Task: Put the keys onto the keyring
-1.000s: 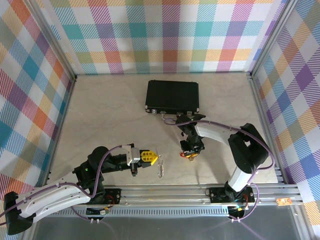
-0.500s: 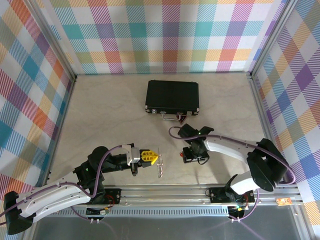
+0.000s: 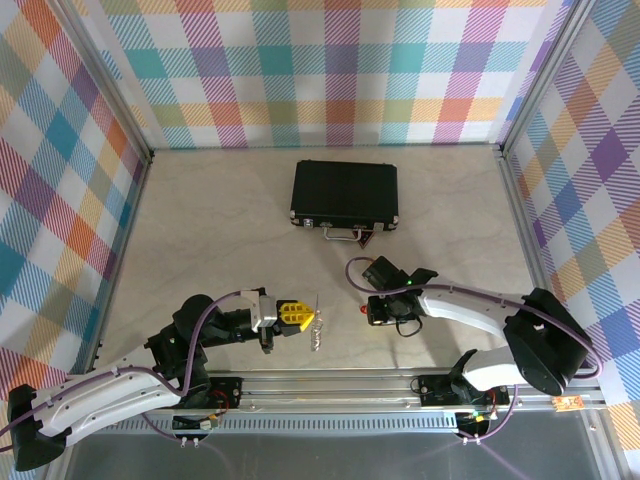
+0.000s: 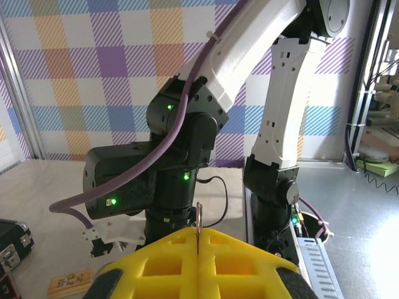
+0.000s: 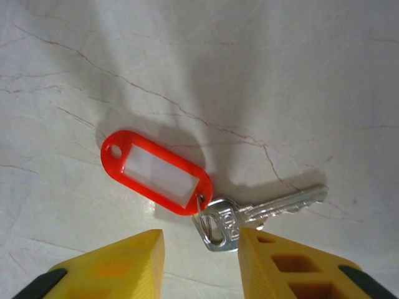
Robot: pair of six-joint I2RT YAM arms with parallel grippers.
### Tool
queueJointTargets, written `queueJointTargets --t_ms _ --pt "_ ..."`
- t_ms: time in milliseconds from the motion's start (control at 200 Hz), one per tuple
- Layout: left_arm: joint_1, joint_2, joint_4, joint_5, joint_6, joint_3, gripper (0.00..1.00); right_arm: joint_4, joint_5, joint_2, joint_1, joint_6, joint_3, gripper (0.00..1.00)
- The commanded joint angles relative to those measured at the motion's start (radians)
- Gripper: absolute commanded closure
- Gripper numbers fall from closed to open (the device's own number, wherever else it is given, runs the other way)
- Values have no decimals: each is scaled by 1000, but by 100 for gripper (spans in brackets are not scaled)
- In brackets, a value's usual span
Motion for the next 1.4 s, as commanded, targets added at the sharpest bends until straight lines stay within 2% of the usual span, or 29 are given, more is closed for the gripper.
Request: queueJointTargets --t_ms 0,735,810,1155,1395 --pt "-8 -15 75 25 -9 -7 100 55 17 -15 8 2 -21 67" --pt "-8 -25 85 15 -11 -17 100 -11 66 23 25 -5 25 93" --pt "-8 -32 82 12 -9 -18 100 -52 64 31 29 -8 48 95" --pt "-8 -55 0 -46 38 2 100 -505 -18 243 41 -72 314 97" --pt "-8 -138 -17 -143 58 -20 100 -604 -50 363 39 -158 404 96"
